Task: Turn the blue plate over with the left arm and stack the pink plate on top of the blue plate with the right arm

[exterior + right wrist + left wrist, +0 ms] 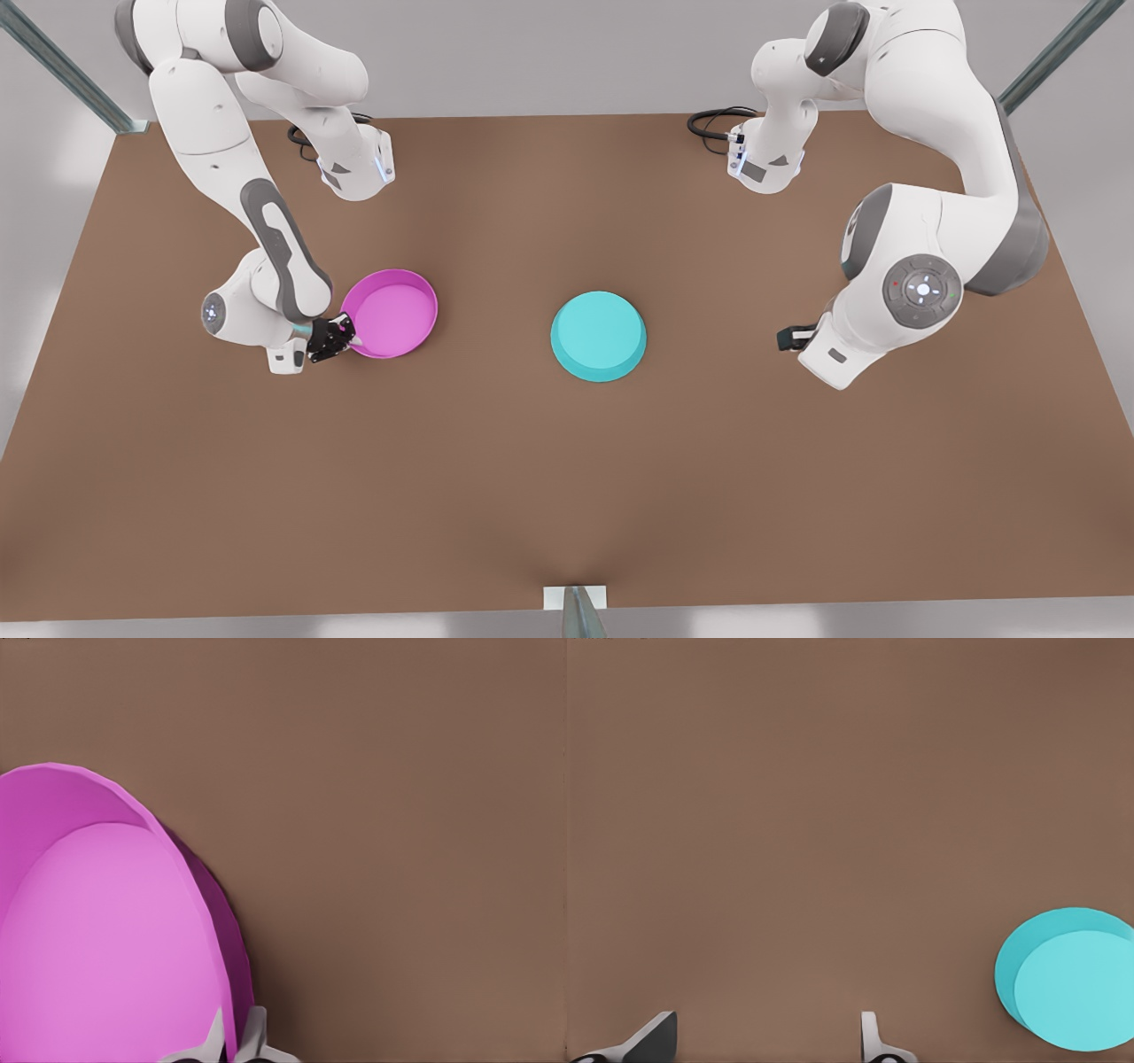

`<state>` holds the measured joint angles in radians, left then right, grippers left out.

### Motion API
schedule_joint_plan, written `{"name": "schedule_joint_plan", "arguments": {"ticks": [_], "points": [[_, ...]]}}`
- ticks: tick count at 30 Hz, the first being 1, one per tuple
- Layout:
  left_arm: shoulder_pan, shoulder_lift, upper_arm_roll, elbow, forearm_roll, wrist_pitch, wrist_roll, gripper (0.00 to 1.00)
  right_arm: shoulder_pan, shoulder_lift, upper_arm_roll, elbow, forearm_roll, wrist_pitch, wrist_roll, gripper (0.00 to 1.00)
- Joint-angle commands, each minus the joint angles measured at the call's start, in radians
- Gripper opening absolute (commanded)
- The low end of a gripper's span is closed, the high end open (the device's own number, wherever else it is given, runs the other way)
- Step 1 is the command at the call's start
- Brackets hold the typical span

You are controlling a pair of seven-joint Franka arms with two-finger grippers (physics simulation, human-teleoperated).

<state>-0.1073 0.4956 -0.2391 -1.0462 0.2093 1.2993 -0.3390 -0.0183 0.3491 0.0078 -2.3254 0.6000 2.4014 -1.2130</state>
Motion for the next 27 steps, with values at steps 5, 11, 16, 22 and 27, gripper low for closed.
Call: {"name": "schedule_joint_plan", "arguments": {"ticks": [5,11,16,22,27], "points": [[0.000,-0.002,0.000,0.002,0.004,-0.002,0.003,1.00,0.000,-0.002,0.000,0.020,0.030,-0.057,0.009,0.21],[0.001,-0.002,0.001,0.002,0.006,-0.002,0.012,1.00,0.028,-0.047,0.083,0.040,0.032,-0.068,0.191,0.21],[0.001,0.000,0.001,0.002,0.018,0.000,0.020,1.00,0.121,-0.053,0.132,0.072,0.041,-0.018,0.397,0.21],[0.004,0.004,0.004,0.002,0.019,0.000,0.020,1.00,0.225,-0.044,0.213,0.143,0.041,0.050,0.701,0.21],[0.014,0.011,0.006,0.002,0.019,0.002,0.026,1.00,0.334,-0.015,0.239,0.199,0.041,0.105,0.912,0.21]]}}
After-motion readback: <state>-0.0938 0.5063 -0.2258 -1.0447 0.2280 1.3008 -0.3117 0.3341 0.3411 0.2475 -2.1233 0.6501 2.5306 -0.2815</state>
